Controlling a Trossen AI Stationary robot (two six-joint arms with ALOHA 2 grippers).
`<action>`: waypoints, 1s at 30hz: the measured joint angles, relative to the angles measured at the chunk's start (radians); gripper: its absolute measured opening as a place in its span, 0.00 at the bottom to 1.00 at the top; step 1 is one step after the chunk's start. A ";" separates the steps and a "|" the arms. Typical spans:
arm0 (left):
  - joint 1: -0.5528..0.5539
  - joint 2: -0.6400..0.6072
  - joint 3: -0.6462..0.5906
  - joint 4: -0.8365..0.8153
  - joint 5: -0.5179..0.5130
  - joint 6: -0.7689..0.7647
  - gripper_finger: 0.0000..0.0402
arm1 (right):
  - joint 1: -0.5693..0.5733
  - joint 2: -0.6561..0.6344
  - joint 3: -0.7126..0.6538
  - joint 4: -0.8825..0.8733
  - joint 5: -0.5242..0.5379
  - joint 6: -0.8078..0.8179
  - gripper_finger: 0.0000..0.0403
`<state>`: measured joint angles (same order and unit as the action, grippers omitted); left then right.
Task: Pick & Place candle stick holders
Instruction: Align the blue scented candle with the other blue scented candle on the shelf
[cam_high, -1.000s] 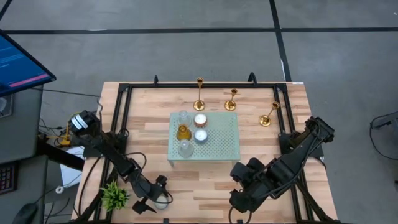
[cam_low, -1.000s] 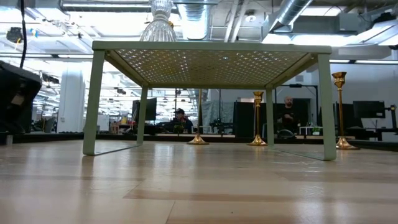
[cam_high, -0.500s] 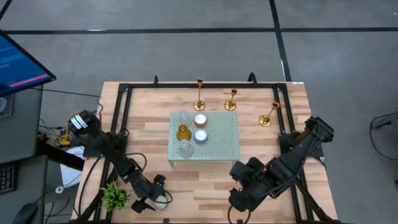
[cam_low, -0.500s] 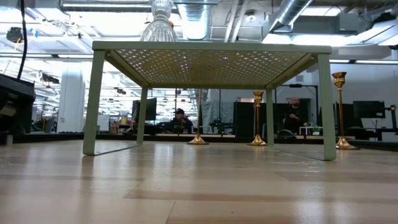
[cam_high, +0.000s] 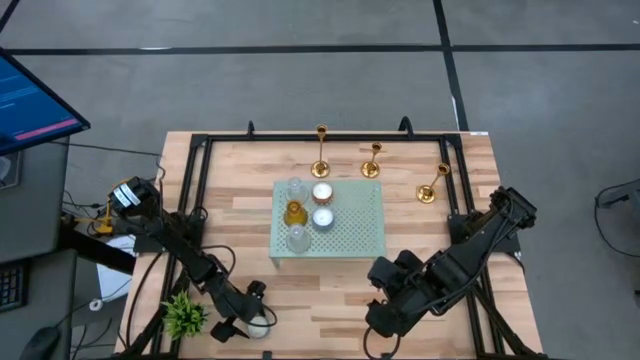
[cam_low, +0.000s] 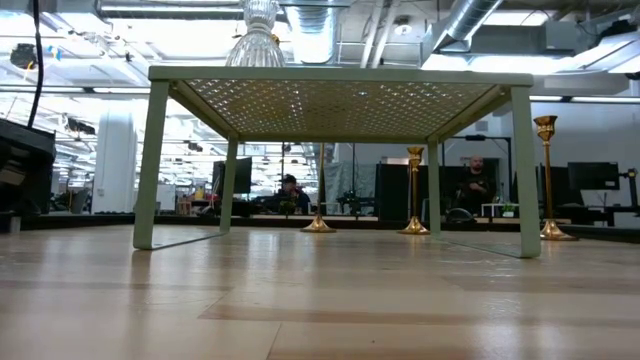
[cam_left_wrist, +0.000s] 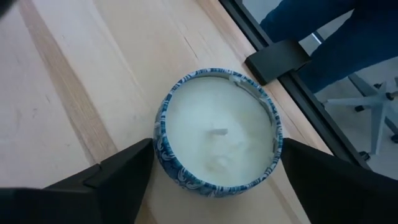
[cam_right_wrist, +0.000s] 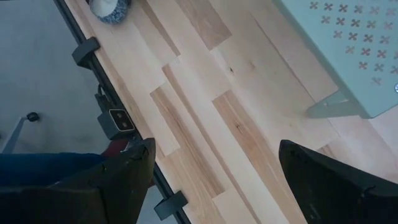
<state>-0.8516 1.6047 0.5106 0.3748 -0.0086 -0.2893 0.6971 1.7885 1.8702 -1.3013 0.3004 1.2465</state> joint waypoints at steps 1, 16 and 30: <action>0.000 0.000 0.000 0.000 0.000 0.005 0.89 | 0.000 0.000 0.000 0.000 0.000 0.000 0.82; 0.034 0.000 0.119 -0.240 0.125 0.006 0.95 | 0.001 0.000 0.000 0.004 0.031 0.001 0.82; 0.056 0.001 0.166 -0.281 0.155 0.050 0.95 | 0.003 0.000 0.000 0.004 0.034 0.001 0.82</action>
<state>-0.7955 1.6055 0.6768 0.0934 0.1467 -0.2397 0.7006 1.7885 1.8702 -1.2969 0.3339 1.2479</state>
